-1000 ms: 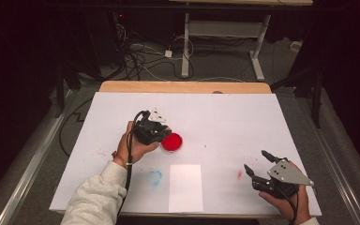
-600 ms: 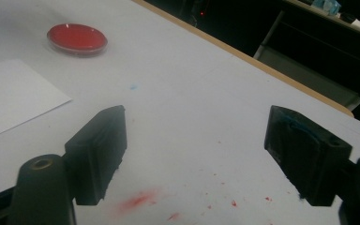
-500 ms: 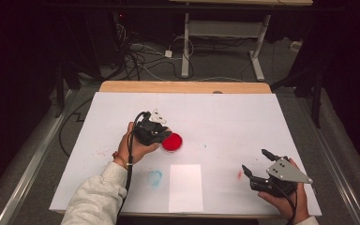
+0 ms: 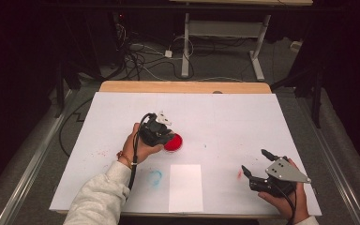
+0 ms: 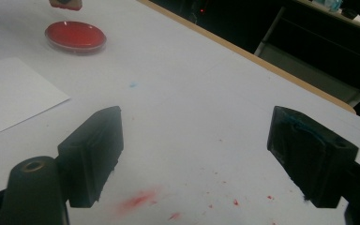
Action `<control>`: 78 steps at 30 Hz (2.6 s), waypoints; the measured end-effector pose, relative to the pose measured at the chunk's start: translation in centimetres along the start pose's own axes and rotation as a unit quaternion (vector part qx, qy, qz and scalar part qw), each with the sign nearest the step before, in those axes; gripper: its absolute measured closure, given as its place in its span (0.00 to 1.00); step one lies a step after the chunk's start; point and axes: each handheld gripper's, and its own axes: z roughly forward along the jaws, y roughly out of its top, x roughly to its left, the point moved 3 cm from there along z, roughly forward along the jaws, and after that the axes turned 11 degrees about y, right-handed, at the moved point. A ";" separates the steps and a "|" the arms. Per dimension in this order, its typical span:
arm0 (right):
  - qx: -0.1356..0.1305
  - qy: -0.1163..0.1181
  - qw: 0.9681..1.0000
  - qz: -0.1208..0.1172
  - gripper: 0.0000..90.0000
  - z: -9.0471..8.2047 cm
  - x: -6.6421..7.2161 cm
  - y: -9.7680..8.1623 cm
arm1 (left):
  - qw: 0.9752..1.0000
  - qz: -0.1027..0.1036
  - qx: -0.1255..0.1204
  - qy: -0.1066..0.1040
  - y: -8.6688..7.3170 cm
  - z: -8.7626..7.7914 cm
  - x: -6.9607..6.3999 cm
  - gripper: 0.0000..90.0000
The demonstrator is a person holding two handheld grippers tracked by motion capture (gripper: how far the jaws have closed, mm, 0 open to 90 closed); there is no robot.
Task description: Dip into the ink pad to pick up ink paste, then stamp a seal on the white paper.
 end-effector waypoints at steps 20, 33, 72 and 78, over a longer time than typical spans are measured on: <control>0.012 0.000 1.000 -0.008 0.23 0.0 0.3 -0.2 | 0.999 -0.004 0.046 -0.023 -0.8 3.0 0.1 0.82; 0.012 0.002 1.000 -0.011 0.23 -0.1 0.6 -0.2 | 0.999 -0.012 0.047 -0.020 -0.9 3.1 0.0 0.82; 0.015 -0.001 1.000 -0.013 0.23 -0.4 0.4 -0.3 | 1.000 -0.004 -0.018 0.002 1.2 -1.3 -0.1 0.82; 0.017 -0.001 1.000 -0.013 0.23 -0.3 0.5 -0.4 | 1.000 -0.010 -0.008 -0.005 0.9 -0.6 0.2 0.82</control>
